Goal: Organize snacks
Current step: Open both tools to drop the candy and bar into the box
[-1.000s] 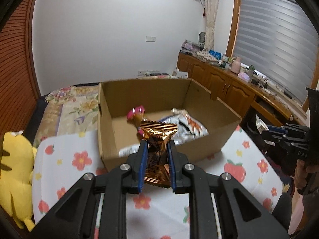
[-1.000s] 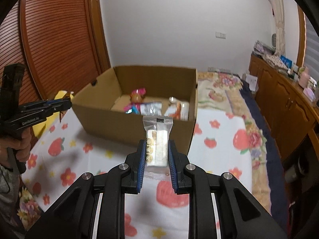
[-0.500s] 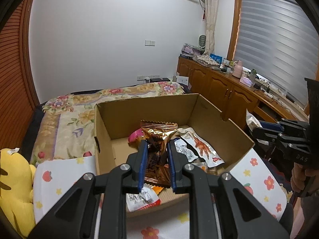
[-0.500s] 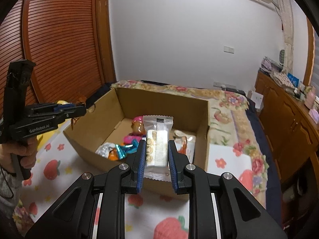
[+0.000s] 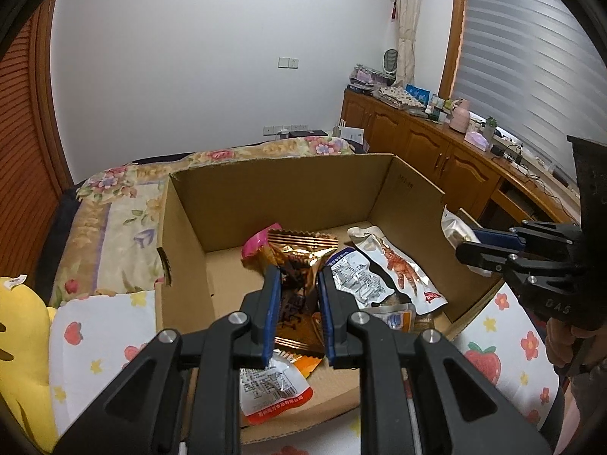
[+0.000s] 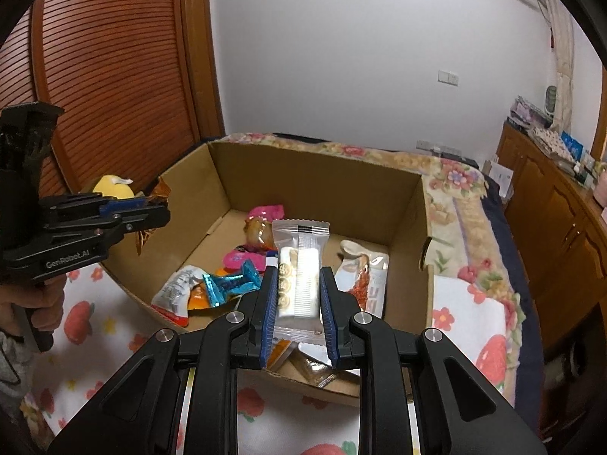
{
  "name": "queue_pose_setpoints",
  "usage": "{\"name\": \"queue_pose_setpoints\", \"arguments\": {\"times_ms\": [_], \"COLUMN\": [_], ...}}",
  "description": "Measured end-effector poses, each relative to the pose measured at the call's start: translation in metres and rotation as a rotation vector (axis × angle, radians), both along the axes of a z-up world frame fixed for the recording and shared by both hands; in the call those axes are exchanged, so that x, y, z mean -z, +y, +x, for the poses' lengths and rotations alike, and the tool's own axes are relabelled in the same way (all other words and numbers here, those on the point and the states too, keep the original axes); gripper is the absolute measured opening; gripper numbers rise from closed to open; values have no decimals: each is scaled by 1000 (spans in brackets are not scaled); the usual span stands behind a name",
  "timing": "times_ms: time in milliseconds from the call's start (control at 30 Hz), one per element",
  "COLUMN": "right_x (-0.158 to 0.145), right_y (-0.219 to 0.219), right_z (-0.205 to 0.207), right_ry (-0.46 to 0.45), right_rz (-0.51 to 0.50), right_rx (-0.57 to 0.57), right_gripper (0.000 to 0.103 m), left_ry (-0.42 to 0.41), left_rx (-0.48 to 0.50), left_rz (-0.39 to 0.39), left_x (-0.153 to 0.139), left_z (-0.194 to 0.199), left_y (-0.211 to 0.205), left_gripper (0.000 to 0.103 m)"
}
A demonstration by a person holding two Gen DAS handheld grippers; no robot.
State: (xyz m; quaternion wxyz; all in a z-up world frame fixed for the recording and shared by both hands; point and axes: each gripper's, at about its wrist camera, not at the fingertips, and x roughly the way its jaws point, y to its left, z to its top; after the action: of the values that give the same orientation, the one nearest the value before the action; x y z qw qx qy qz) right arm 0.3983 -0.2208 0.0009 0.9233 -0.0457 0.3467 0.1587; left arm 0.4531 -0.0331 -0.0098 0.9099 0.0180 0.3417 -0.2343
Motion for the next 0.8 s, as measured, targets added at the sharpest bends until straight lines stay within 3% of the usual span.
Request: {"name": "queue_pose_setpoints", "arguments": {"times_ms": [467, 567, 600, 667, 800], "right_x": [16, 19, 21, 23, 23], "right_y": [6, 7, 6, 6, 3], "right_z": [7, 8, 9, 11, 4], "right_ry": [41, 54, 64, 81, 77], "right_rz": [-7, -4, 2, 14, 18], "right_rx": [-8, -8, -11, -21, -9], "right_gripper": [20, 20, 22, 24, 26], "left_ry": [18, 32, 43, 48, 41], "left_rx": [2, -12, -15, -19, -25], "left_rz": [33, 39, 42, 32, 33], "left_x": [10, 12, 12, 9, 3], "left_z": [0, 1, 2, 0, -12], "left_y": [-8, -6, -5, -3, 1], "left_gripper": [17, 26, 40, 53, 53]}}
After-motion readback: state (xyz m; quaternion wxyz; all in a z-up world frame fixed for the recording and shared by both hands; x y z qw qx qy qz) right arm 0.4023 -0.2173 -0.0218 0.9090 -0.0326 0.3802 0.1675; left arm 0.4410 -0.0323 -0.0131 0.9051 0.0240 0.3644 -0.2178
